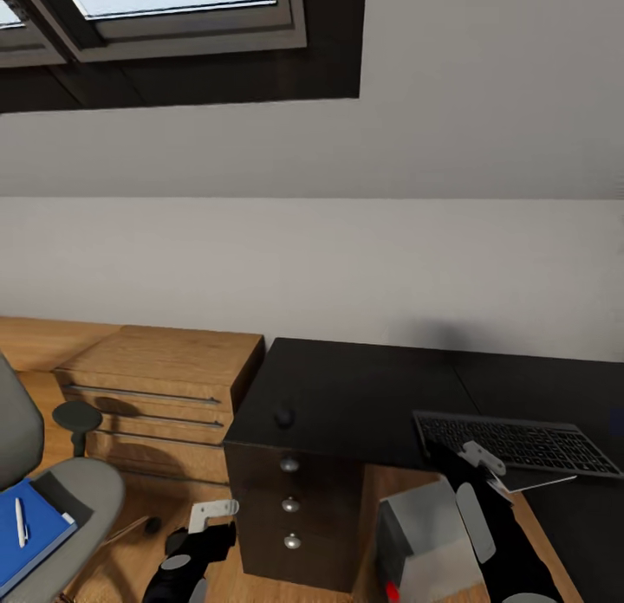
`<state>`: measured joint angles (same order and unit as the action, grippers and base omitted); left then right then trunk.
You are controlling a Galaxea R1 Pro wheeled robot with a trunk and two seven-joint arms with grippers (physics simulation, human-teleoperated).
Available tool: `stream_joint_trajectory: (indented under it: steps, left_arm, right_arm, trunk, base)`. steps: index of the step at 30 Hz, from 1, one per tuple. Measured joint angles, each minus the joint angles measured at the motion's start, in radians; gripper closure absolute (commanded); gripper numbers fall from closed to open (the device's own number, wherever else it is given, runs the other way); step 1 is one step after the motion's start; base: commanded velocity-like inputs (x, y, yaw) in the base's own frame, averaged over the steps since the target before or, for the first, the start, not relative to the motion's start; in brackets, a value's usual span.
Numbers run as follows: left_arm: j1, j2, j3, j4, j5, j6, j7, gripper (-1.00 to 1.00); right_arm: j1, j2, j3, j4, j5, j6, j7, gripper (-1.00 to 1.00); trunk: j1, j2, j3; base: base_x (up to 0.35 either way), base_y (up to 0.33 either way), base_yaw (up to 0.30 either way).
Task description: In the bedroom, organize the workspace by keeping the computer under the desk, ensuring the monitor is on the desk, placing the keyboard on the desk next to the monitor, placing the mouse on the desk next to the keyboard, moving the folder from the swivel chair onto the desk next to the mouse, stacking the notebook on top of the folder with the pen on top of the notebook, and positioning the swivel chair next to the desk.
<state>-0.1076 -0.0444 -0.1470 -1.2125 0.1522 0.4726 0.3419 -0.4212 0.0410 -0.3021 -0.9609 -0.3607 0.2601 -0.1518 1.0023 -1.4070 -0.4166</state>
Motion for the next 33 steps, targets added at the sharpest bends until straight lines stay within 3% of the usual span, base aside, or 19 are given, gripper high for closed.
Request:
stream_joint_trajectory:
  steps: [6,10,18,22,33]
  left_arm:
    - [0.056,0.02,0.0,0.004,0.0,-0.003,0.001,-1.0]
    - [0.1,0.037,0.001,0.056,0.001,-0.043,0.0,-1.0]
    - [0.108,0.043,0.005,0.194,0.002,-0.24,0.002,-1.0]
    - [0.109,0.044,0.01,0.249,0.003,-0.287,0.002,-1.0]
    - [0.109,0.044,0.012,0.262,0.003,-0.295,0.004,-1.0]
  right_arm:
    - [0.0,0.0,0.01,-0.019,0.001,0.0,0.0,-1.0]
    - [0.0,0.0,0.012,-0.031,0.001,0.001,0.0,-1.0]
    - [0.002,0.003,0.012,-0.034,0.002,0.001,0.0,-1.0]
    - [0.003,0.004,0.012,-0.034,0.003,0.001,0.0,-1.0]
    - [0.003,0.004,0.012,-0.034,0.002,0.001,0.0,-1.0]
  trunk:
    - [0.0,0.0,0.0]
    - [0.0,0.0,0.0]
    - [0.0,0.0,0.0]
    - [0.0,0.0,0.0]
    - [0.0,0.0,0.0]
  base:
    - [-0.059,0.0,0.0]
    - [-0.007,0.0,0.0]
    - [-0.001,0.0,0.0]
    - [0.0,0.0,0.0]
    - [0.0,0.0,0.0]
